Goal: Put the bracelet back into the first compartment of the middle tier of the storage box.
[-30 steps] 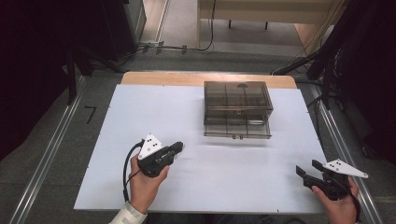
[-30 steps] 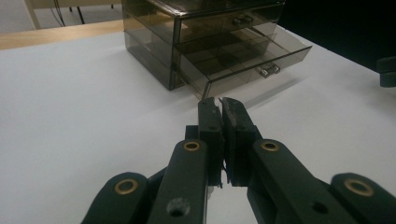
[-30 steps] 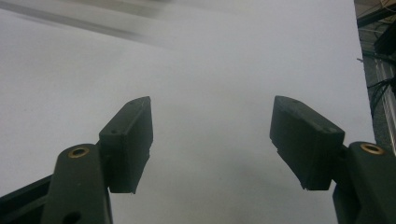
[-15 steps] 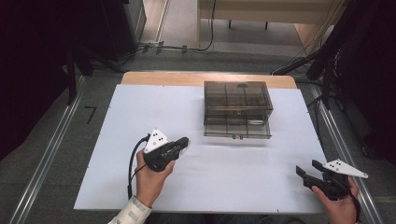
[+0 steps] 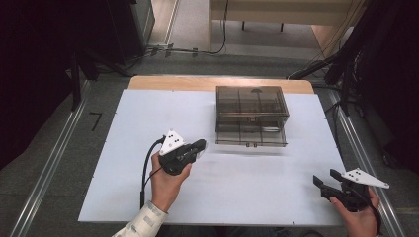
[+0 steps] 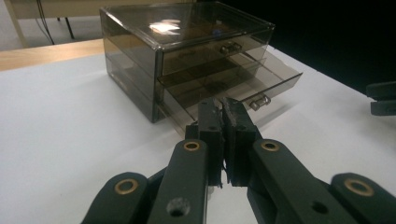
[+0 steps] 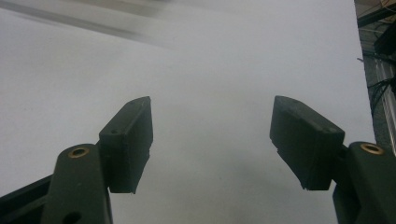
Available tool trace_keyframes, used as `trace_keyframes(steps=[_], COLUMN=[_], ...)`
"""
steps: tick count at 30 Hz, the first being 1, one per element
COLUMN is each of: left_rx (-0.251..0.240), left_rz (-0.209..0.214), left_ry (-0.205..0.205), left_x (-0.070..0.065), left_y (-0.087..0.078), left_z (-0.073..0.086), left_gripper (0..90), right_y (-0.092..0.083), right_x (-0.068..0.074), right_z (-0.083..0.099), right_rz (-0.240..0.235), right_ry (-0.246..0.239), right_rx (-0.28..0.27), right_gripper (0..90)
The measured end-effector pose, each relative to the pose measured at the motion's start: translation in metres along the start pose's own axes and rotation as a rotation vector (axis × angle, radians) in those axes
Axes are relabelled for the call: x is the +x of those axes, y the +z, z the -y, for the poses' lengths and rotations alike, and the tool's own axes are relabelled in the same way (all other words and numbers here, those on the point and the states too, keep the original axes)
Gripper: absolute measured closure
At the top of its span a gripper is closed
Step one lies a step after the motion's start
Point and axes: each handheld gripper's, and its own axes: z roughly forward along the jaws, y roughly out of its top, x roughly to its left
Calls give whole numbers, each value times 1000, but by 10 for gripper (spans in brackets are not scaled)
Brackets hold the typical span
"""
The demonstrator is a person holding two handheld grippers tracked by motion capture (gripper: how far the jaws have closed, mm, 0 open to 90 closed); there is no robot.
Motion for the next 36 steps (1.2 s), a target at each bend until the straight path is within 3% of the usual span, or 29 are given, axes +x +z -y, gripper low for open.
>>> trace_keyframes(steps=[14, 36], left_rx=[-29, -48], left_rz=[3, -1], left_ry=[19, 10], left_x=[-6, -6], left_y=[14, 33], left_z=[-13, -23], left_gripper=[880, 879], right_y=[0, 1], right_x=[0, 0], right_z=[0, 0], right_rz=[0, -4], right_ry=[0, -3], right_rx=[2, 5], right_gripper=[286, 286])
